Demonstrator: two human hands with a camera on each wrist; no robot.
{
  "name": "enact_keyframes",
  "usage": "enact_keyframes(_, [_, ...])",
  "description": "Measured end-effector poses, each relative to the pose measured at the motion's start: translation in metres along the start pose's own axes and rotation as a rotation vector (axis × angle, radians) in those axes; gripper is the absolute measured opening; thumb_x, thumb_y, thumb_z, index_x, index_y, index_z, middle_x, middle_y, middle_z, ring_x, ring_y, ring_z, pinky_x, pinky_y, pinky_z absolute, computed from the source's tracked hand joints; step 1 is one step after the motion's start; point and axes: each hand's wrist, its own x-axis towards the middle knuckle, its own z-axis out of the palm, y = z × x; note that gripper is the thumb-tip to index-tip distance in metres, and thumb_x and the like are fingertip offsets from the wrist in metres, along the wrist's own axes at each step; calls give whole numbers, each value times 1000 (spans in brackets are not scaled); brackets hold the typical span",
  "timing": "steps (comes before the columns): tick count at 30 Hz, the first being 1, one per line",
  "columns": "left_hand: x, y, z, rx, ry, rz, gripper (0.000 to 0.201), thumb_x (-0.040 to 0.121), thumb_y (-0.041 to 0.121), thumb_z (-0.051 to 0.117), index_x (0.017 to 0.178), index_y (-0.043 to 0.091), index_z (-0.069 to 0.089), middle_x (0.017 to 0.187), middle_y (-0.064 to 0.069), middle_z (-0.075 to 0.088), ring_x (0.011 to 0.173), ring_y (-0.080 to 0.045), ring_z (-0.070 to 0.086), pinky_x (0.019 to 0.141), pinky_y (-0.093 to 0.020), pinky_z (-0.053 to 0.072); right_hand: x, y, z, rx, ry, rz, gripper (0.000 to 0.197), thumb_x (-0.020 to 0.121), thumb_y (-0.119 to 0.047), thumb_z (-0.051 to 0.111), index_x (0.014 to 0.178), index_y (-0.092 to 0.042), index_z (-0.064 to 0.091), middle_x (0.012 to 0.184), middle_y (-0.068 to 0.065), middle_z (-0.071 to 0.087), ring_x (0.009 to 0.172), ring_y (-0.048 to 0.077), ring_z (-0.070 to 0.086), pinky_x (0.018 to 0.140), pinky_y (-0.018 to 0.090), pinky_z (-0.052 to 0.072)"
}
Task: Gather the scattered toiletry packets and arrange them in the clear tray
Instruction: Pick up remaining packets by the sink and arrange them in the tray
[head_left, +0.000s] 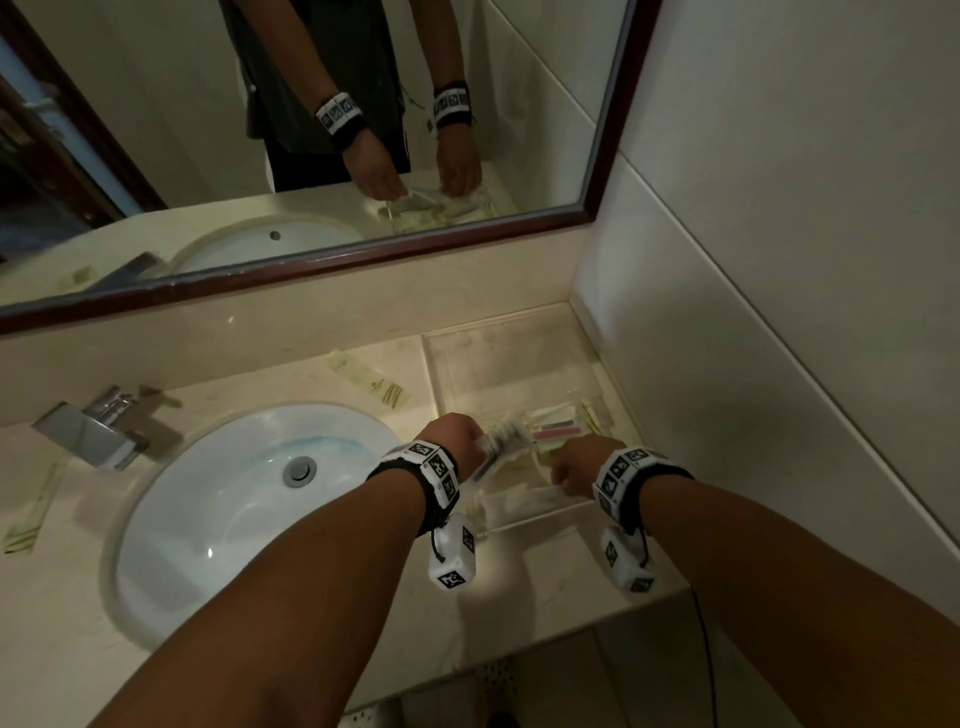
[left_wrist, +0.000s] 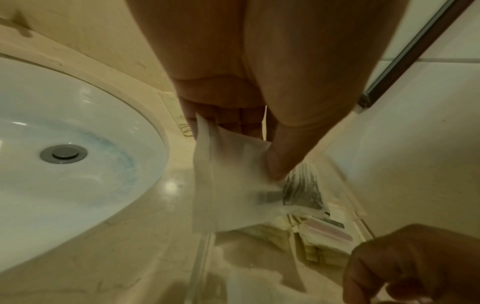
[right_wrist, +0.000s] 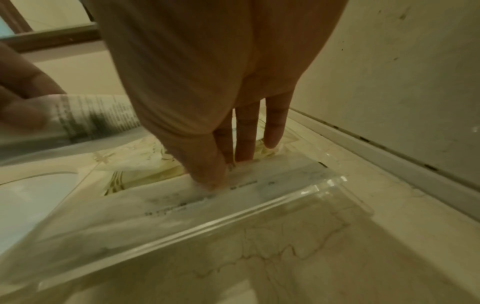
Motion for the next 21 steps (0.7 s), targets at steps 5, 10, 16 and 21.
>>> enact_keyframes(5, [-2, 0, 0, -14, 4, -12, 31, 88, 19, 55, 58, 18, 55, 60, 0, 54, 65, -25, 56, 60, -26, 42, -4, -9, 5, -29, 60, 5, 30, 93, -20, 54, 115, -30, 71, 126, -5, 65, 109, 21, 61, 89, 29, 47])
enact_keyframes(10, [-2, 3, 5, 7, -33, 9, 15, 88, 17, 58, 87, 18, 73, 93, -5, 71, 95, -27, 68, 74, -28, 51, -3, 3, -10, 222, 222, 208, 26, 89, -26, 58, 111, -20, 70, 112, 0, 68, 103, 24, 65, 82, 29, 49])
enact_keyframes(16, [2, 18, 17, 89, -106, 102, 31, 93, 11, 55, 120, 11, 69, 125, -8, 66, 115, -27, 61, 96, -33, 50, 9, -6, -6, 532, 210, 132, 33, 83, -37, 63, 105, -16, 74, 102, 9, 73, 87, 28, 70, 74, 34, 57])
enact_keyframes(21, [8, 14, 29, 121, -113, 103, 38, 94, 10, 54, 128, 19, 65, 136, -4, 58, 124, -25, 56, 102, -32, 46, 22, -4, 7, 503, 185, 120, 45, 94, -22, 60, 139, -26, 58, 135, 1, 62, 116, 20, 62, 81, 16, 42])
